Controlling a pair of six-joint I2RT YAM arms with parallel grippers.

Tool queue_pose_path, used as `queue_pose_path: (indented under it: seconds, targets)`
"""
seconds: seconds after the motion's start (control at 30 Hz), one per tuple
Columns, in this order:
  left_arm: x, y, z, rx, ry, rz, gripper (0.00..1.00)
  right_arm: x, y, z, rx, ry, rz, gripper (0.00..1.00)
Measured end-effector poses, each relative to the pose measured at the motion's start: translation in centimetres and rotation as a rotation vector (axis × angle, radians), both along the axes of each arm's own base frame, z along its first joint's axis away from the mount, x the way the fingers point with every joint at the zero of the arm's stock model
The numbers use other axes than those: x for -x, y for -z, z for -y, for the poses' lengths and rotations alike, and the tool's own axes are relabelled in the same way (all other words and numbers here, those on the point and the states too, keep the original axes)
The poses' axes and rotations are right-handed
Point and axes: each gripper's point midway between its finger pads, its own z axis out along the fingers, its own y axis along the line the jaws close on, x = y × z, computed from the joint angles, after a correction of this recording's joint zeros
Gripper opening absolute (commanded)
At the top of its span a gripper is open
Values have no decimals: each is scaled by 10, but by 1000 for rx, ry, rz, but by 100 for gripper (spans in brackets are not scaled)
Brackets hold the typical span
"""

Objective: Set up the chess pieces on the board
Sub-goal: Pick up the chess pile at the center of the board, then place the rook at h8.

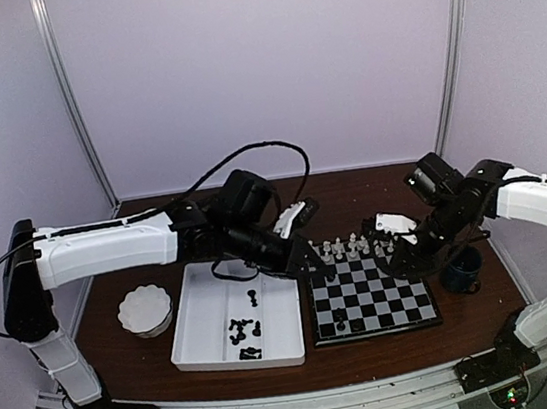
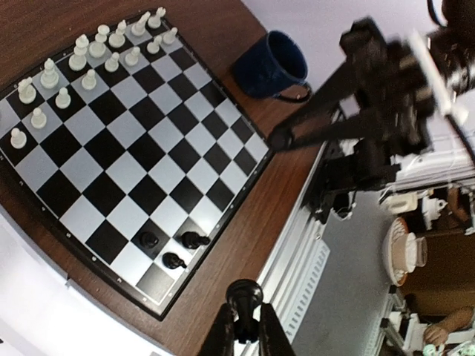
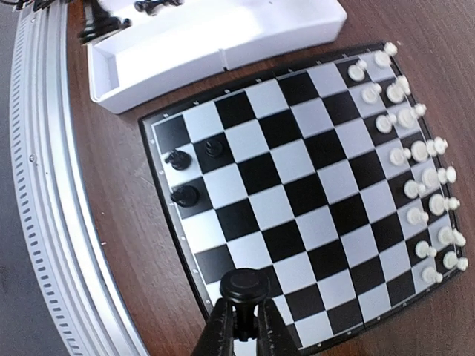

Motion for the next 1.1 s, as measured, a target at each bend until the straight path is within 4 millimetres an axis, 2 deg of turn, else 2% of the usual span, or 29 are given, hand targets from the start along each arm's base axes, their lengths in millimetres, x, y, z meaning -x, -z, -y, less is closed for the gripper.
queue_pose_path:
  seconds: [0.1, 0.23, 0.4, 0.6, 0.8, 1.1]
  targets:
    - [13, 17, 3, -107, 45, 52, 5, -12, 5, 27, 1, 96, -2, 6]
    - [28, 56, 4, -291, 113, 105, 5, -28, 2, 51, -20, 198, 6, 7]
    - [41, 92, 9, -485, 204, 207, 5, -43, 0, 68, -37, 275, 21, 7]
    - [47, 102, 8, -603, 266, 313, 4, -48, 0, 77, -50, 316, 31, 7]
    - [35, 111, -3, -681, 256, 360, 4, -50, -2, 82, -60, 333, 42, 8]
    - [32, 136, -5, -740, 264, 354, 4, -48, -3, 80, -72, 326, 35, 8]
